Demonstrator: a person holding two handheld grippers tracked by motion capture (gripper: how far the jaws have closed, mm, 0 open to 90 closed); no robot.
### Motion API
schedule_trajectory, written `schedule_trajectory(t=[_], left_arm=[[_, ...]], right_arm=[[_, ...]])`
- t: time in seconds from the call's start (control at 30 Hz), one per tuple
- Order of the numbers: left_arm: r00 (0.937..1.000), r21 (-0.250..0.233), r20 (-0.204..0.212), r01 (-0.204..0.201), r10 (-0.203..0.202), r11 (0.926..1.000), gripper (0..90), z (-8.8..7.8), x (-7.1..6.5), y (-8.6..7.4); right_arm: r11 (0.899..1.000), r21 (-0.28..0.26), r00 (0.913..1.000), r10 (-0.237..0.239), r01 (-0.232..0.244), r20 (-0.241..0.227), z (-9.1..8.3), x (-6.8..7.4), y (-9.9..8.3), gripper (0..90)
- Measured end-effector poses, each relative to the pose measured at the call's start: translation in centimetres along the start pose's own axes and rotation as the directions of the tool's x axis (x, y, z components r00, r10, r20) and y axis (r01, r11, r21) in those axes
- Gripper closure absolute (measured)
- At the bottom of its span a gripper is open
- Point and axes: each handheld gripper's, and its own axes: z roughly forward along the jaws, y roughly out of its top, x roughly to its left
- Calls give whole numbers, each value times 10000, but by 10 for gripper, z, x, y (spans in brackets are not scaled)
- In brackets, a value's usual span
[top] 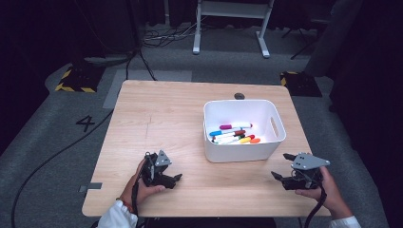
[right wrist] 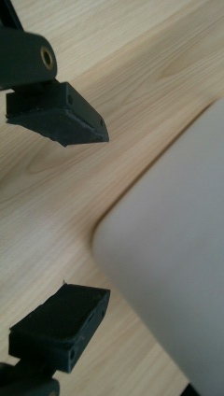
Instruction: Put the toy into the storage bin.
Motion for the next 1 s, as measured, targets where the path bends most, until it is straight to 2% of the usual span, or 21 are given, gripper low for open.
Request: schedule_trajectory(t=[0.13,0.23,0.4,0.5,0.67,0.77,0.83,1.0], left_arm=[[10000,4,7,-10,10,10000,142,0,0,0],[10000,5,-1,-13,13,10000,142,0,0,0],[10000,4,-1,-14,14,10000,142,0,0,0],[10000,5,2,-12,12,10000,142,0,0,0],[10000,2,-3,-10,10,10000,142,0,0,0],[10000,0,-8,-6,6,10000,142,0,0,0],[10000,0,-7,-9,9,10000,142,0,0,0],[10000,0,-8,-7,7,10000,142,0,0,0]], right_arm=[[9983,534,9996,208,-218,193,13,0,-18,208],[9960,618,9977,637,-651,236,18,0,-30,208],[9920,823,9951,934,-957,316,23,-1,-48,207],[9882,827,9917,1279,-1288,155,23,-3,-58,204],[9733,573,9748,2231,-2224,-72,21,-8,-72,189],[9534,272,9534,3012,-3006,-200,21,-12,-81,174],[9506,315,9510,3092,-3089,-38,21,-12,-81,165],[9513,325,9517,3069,-3065,-64,22,-13,-81,154]])
